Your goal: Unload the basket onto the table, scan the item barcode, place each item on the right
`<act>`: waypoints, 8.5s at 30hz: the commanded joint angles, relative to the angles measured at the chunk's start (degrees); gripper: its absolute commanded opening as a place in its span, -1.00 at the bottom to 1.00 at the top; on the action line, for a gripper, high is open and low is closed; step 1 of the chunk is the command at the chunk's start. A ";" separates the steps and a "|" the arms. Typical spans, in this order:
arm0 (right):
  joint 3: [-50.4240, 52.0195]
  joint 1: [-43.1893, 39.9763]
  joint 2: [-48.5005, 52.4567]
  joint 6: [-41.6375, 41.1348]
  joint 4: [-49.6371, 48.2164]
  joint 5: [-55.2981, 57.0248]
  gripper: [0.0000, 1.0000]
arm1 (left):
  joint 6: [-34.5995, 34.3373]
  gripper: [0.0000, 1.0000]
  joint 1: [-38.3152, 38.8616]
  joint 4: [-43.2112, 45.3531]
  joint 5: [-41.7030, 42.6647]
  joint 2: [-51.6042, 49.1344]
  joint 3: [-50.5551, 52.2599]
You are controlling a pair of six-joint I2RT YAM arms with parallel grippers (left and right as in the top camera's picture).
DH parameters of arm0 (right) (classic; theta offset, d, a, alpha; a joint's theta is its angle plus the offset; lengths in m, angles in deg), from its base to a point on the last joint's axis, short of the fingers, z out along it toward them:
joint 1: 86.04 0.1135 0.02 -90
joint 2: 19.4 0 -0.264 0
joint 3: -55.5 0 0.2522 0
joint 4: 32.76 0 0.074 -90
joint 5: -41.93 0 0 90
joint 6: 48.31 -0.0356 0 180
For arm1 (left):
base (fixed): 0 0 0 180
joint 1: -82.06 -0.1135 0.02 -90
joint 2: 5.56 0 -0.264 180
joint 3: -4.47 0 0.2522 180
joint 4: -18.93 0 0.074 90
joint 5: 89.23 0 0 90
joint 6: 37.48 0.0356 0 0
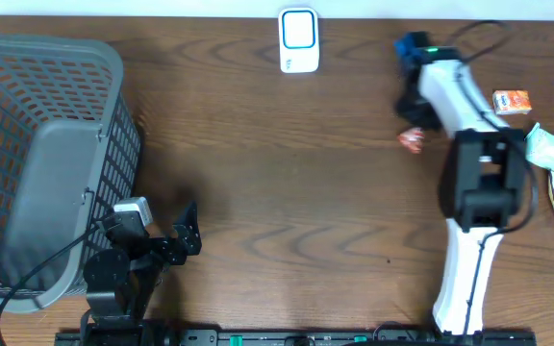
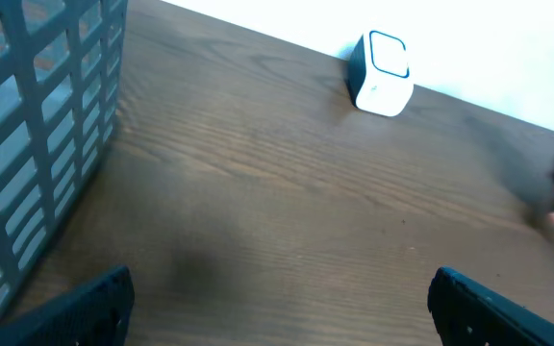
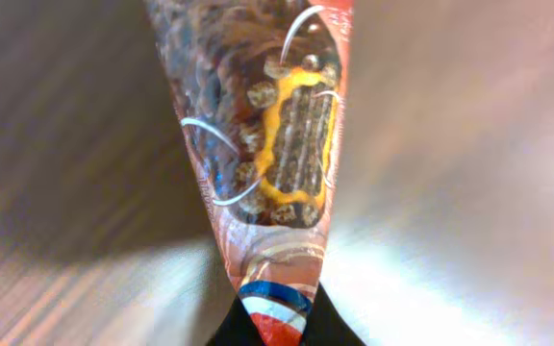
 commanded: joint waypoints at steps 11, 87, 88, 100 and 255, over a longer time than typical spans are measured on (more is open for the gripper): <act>-0.02 -17.77 -5.95 7.06 -2.67 6.12 0.16 | 0.76 0.96 0.07 0.04 -0.37 0.13 0.22; 71.32 -6.78 -128.41 32.26 -37.81 -26.45 0.98 | 0.76 0.96 0.07 0.02 -0.35 0.13 0.22; 73.44 -6.78 -128.93 32.26 -40.11 -26.69 0.98 | 0.76 0.96 0.07 0.04 -0.35 0.13 0.22; 92.50 -6.78 -134.09 32.28 -57.77 -27.67 0.99 | 0.76 0.96 0.07 0.04 -0.35 0.13 0.22; 110.20 -3.58 -134.09 41.72 -59.34 -22.71 0.99 | 12.37 0.96 1.68 17.00 -12.76 12.46 16.92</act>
